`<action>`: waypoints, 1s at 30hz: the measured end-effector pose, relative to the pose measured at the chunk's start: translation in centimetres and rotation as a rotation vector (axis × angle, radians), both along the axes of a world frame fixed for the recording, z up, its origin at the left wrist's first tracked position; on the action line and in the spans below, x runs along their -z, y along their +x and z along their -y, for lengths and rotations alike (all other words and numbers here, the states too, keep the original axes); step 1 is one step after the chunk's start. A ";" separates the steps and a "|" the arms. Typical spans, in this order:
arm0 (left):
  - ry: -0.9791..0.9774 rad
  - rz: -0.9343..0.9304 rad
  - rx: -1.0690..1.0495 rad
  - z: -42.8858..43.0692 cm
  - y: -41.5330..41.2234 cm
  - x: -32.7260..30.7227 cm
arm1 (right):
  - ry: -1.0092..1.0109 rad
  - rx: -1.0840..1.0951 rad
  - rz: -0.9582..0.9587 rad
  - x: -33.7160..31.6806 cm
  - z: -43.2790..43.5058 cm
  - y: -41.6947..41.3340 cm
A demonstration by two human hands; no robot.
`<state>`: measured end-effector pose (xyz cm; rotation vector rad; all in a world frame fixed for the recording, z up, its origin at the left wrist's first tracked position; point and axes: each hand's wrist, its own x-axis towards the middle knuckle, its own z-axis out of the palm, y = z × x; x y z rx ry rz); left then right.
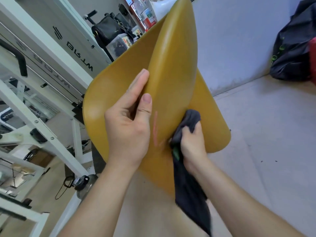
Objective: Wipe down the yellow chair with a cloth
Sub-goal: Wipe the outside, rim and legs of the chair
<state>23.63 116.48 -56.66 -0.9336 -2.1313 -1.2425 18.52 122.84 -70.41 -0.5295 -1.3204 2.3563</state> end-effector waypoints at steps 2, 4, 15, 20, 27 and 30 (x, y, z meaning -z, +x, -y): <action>0.006 -0.008 -0.005 0.2 0.1 0.3 | -0.045 -0.011 0.091 -0.1 -0.7 -2.0; 0.021 -0.043 -0.016 0.3 -0.1 0.5 | -0.048 0.015 0.053 -1.2 0.8 0.0; 0.107 0.224 0.119 1.9 -0.6 -0.1 | 0.174 0.147 -0.284 -5.0 2.7 5.8; 0.175 0.436 0.051 2.7 0.7 3.8 | 0.212 0.400 -0.228 -5.1 1.7 2.9; 0.188 0.504 0.124 2.0 -0.2 3.7 | 0.249 0.430 -0.481 -6.3 0.9 3.3; 0.089 0.498 0.121 -0.4 -0.7 3.6 | 0.124 0.567 -0.484 -8.9 -5.0 0.0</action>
